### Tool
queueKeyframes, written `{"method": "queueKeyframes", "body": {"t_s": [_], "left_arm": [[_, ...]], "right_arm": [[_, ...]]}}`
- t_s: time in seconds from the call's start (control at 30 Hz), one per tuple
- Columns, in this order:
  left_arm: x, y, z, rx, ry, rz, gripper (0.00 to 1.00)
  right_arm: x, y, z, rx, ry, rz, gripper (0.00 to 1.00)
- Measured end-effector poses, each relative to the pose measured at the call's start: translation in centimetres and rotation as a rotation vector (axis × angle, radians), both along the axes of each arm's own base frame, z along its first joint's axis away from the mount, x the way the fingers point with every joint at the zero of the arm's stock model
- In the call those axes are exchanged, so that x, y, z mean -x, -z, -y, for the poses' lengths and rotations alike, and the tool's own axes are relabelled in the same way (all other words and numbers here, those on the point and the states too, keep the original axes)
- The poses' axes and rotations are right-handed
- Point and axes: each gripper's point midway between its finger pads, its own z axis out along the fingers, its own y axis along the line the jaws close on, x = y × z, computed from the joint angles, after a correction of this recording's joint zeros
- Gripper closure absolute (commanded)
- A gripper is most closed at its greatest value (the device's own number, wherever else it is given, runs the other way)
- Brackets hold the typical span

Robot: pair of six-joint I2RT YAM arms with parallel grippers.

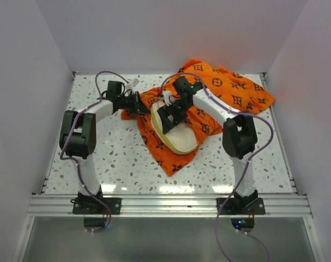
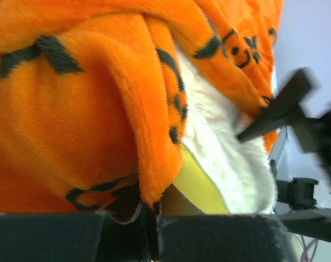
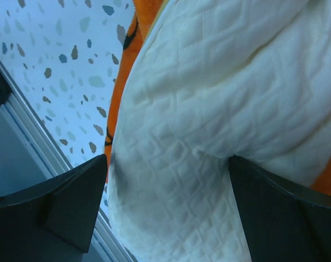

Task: Put the pillow into the pillowcase

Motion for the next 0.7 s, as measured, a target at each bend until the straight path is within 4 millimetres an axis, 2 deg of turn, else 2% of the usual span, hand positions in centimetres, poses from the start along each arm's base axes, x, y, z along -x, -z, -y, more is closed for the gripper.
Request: {"method": "queueKeyframes", "body": {"t_s": [0.07, 0.1, 0.17, 0.2, 0.3, 0.47, 0.53, 0.63, 0.7], "left_arm": [[0.4, -0.5, 0.4, 0.043, 0.018, 0.003, 1.0], [0.6, -0.7, 0.6, 0.063, 0.022, 0.001, 1.0], [1.2, -1.3, 1.1, 0.116, 0.034, -0.002, 1.0], [1.5, -1.7, 1.3, 0.142, 0.038, -0.005, 1.0], [2.2, -3.1, 2.0, 0.214, 0.05, -0.008, 1.0], [3.3, -5.3, 2.8, 0.325, 0.024, -0.006, 1.0], [3.4, -5.6, 2.8, 0.354, 0.008, -0.005, 0.99], [2.8, -5.3, 2.6, 0.322, -0.006, 0.005, 0.97], [1.3, -4.9, 2.6, 0.253, -0.008, 0.035, 1.0]], "right_arm": [[0.2, 2.0, -0.8, 0.023, -0.015, -0.027, 0.24], [0.1, 2.8, -1.1, 0.033, -0.01, -0.04, 0.57], [-0.6, 4.9, -1.8, 0.049, 0.012, -0.079, 0.92], [-1.0, 5.9, -2.2, 0.049, 0.03, -0.104, 1.0], [-1.6, 7.2, -2.8, 0.009, 0.118, -0.223, 1.0], [-2.2, 6.4, -3.9, -0.06, 0.207, -0.269, 1.0], [-2.5, 6.2, -4.1, -0.095, 0.249, -0.284, 1.0], [-2.7, 5.8, -4.0, -0.131, 0.301, -0.292, 1.0], [-3.1, 5.3, -4.0, -0.156, 0.339, -0.29, 1.0]]}}
